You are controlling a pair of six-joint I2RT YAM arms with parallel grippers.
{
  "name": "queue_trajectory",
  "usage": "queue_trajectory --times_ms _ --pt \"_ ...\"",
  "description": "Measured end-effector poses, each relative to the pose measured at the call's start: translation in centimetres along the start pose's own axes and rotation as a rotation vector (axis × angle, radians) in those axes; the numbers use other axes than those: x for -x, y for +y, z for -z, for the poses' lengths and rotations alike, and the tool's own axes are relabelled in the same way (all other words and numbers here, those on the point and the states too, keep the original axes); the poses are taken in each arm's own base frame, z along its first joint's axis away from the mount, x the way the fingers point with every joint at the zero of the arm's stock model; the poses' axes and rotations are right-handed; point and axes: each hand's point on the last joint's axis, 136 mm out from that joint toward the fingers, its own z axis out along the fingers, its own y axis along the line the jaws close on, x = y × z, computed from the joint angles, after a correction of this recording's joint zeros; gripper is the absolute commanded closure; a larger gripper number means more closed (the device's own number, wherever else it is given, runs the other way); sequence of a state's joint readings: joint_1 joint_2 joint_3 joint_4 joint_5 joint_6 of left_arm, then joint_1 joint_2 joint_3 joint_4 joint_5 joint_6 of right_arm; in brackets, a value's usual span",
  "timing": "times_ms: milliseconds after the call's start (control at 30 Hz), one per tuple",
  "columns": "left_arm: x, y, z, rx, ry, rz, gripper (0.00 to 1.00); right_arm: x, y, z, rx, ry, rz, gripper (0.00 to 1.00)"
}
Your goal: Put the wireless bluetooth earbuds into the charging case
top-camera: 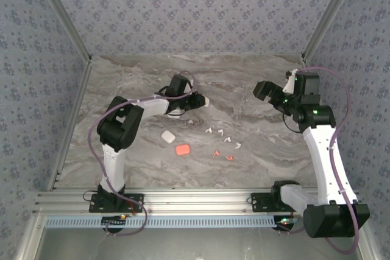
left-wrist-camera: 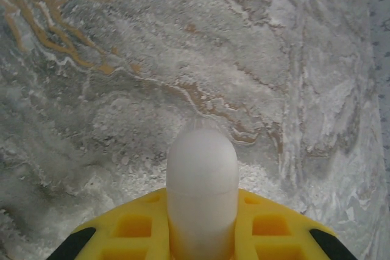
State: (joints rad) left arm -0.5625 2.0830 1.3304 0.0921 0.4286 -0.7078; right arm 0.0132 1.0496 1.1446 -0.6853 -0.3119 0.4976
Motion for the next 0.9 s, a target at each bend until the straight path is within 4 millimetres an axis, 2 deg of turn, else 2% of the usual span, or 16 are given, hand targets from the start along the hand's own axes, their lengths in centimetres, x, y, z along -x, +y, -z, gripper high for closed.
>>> queue_trajectory --times_ms 67,267,433,533,633,800,900 --pt "-0.3 0.6 -0.3 0.016 0.012 0.019 0.68 0.0 0.0 0.1 0.007 -0.001 -0.003 0.0" --pt "-0.1 1.9 -0.1 0.046 0.015 0.059 0.49 -0.2 0.8 0.2 0.063 0.024 0.0 0.0" --pt "0.8 3.2 1.6 0.088 -0.01 0.055 0.43 -0.7 2.2 -0.5 0.142 0.082 0.019 0.0" --pt "2.1 2.9 4.4 0.1 -0.057 0.037 0.41 -1.4 2.8 -1.8 0.161 0.121 0.071 0.01" --pt "4.1 1.8 8.6 0.087 -0.143 0.009 0.37 -3.3 4.9 -3.2 0.207 0.178 0.215 0.0" --pt "7.0 1.6 16.9 0.082 -0.321 -0.015 0.3 -7.2 10.1 -6.2 0.335 0.256 0.629 0.0" --pt "7.2 2.9 21.1 0.11 -0.408 -0.004 0.24 -9.6 12.0 -8.5 0.384 0.294 0.869 0.0"
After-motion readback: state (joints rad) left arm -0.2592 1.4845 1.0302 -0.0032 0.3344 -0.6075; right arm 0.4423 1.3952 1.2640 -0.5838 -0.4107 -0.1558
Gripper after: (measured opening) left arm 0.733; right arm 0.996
